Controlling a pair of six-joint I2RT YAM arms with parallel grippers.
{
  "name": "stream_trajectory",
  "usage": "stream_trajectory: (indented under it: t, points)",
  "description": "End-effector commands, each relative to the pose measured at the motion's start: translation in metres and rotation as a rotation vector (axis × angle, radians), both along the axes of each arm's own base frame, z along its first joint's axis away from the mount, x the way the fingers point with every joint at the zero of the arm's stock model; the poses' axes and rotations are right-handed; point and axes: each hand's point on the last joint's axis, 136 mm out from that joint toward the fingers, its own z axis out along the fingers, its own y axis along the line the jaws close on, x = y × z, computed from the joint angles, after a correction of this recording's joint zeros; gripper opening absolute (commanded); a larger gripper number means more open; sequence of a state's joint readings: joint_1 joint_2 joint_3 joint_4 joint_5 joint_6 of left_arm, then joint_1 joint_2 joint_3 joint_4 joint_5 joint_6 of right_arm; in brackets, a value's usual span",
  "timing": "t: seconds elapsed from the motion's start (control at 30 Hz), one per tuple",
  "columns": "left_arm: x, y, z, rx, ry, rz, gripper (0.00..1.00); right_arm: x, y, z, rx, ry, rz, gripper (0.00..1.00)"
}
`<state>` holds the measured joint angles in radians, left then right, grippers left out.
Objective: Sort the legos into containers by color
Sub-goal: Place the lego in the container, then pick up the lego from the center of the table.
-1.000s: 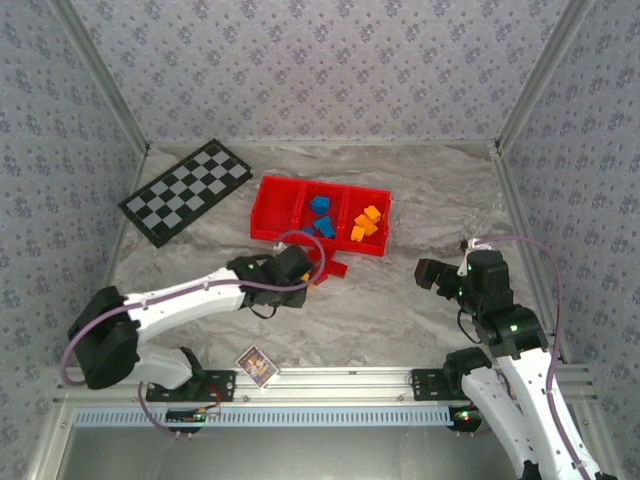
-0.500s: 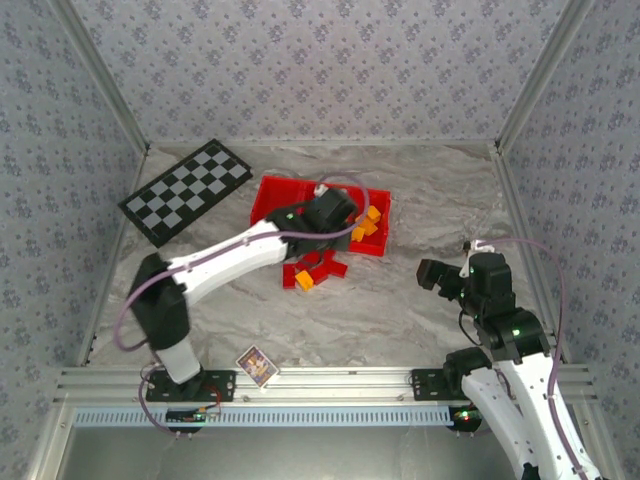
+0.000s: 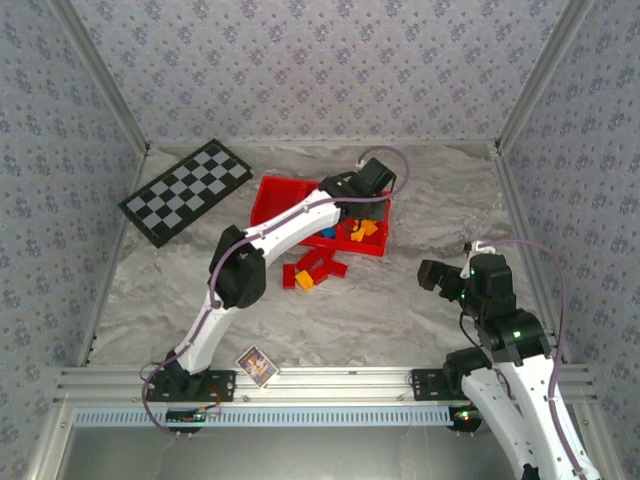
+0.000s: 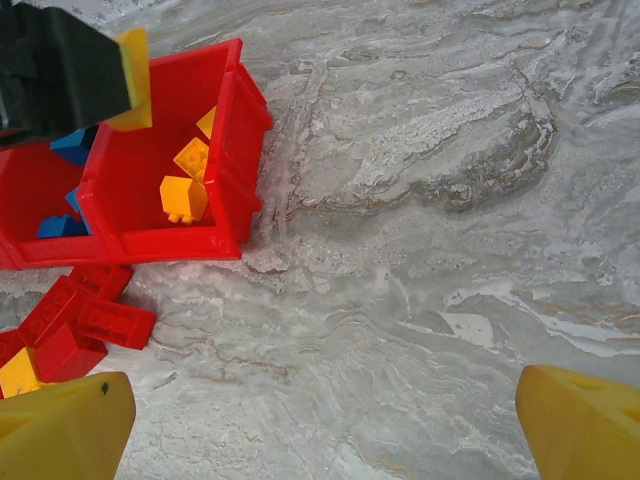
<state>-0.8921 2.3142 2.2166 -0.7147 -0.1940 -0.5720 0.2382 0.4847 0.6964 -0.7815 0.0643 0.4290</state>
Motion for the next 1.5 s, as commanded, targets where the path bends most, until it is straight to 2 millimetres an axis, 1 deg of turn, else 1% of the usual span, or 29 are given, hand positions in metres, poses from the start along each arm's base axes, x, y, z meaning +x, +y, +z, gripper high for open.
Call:
stream_trajectory:
  t: [0.0, 0.1, 0.2, 0.23, 0.3, 0.37, 0.4, 0.5, 0.6, 0.67, 0.77, 0.8, 0.93, 1.0, 1.07, 1.13, 1.27, 1.4, 1.47]
  points:
    - [0.001, 0.002, -0.006, 0.043, 0.027, -0.016, 0.26, -0.001, -0.001, 0.004, 0.003, -0.015, -0.009, 1.0]
    - [0.005, 0.007, -0.012, 0.058, 0.037, 0.004, 0.29, -0.002, -0.002, 0.004, 0.0, -0.016, -0.009, 1.0]
    - [0.005, 0.014, -0.013, 0.082, 0.031, 0.017, 0.37, -0.001, -0.002, 0.004, 0.001, -0.017, -0.015, 1.0]
    - [0.005, 0.016, -0.013, 0.087, 0.027, 0.018, 0.42, -0.001, -0.002, 0.004, 0.001, -0.018, -0.015, 1.0]
    - [0.005, 0.019, -0.008, 0.092, 0.012, 0.018, 0.56, -0.001, -0.002, 0.004, 0.001, -0.017, -0.015, 1.0]
    - [0.006, 0.022, 0.0, 0.09, -0.008, 0.018, 0.69, -0.002, -0.002, 0.004, 0.0, -0.016, -0.015, 1.0]
    - [0.006, 0.022, 0.005, 0.085, -0.02, 0.012, 0.74, -0.002, -0.003, 0.005, -0.001, -0.02, -0.017, 1.0]
    - [0.005, 0.026, 0.024, 0.07, -0.054, 0.005, 0.85, -0.002, -0.003, 0.006, -0.002, -0.024, -0.017, 1.0]
    - [0.001, 0.032, 0.041, 0.064, -0.079, -0.001, 0.91, -0.003, -0.003, 0.007, -0.003, -0.025, -0.014, 1.0]
    - [-0.005, 0.04, 0.051, 0.067, -0.091, -0.008, 0.93, -0.004, -0.002, 0.008, -0.003, -0.031, -0.009, 1.0]
    - [-0.016, 0.058, 0.061, 0.084, -0.109, -0.01, 0.97, -0.003, 0.0, 0.006, 0.001, -0.033, -0.005, 1.0]
    - [-0.021, 0.066, 0.063, 0.096, -0.114, -0.007, 0.98, -0.003, 0.0, 0.006, -0.001, -0.033, -0.001, 1.0]
    - [-0.044, 0.098, 0.059, 0.12, -0.111, 0.01, 0.99, -0.001, 0.002, 0.003, 0.001, -0.022, 0.004, 1.0]
    - [-0.061, 0.118, 0.05, 0.133, -0.086, 0.018, 0.99, 0.0, 0.002, 0.003, 0.001, -0.019, 0.004, 1.0]
    - [-0.073, 0.129, 0.045, 0.121, -0.083, 0.024, 0.99, -0.001, 0.002, 0.002, 0.0, -0.014, 0.002, 1.0]
    - [-0.089, 0.143, 0.031, 0.136, -0.053, 0.015, 0.98, 0.0, 0.002, 0.001, 0.0, -0.014, -0.001, 1.0]
    - [-0.114, 0.173, 0.007, 0.181, 0.009, 0.062, 0.98, 0.0, 0.002, 0.001, 0.0, -0.012, 0.0, 1.0]
    - [-0.133, 0.199, -0.003, 0.189, 0.035, 0.15, 0.97, 0.002, 0.003, -0.002, -0.001, 0.001, 0.001, 1.0]
    - [-0.139, 0.204, -0.007, 0.168, 0.045, 0.177, 0.95, 0.002, 0.003, -0.003, -0.001, 0.008, 0.001, 1.0]
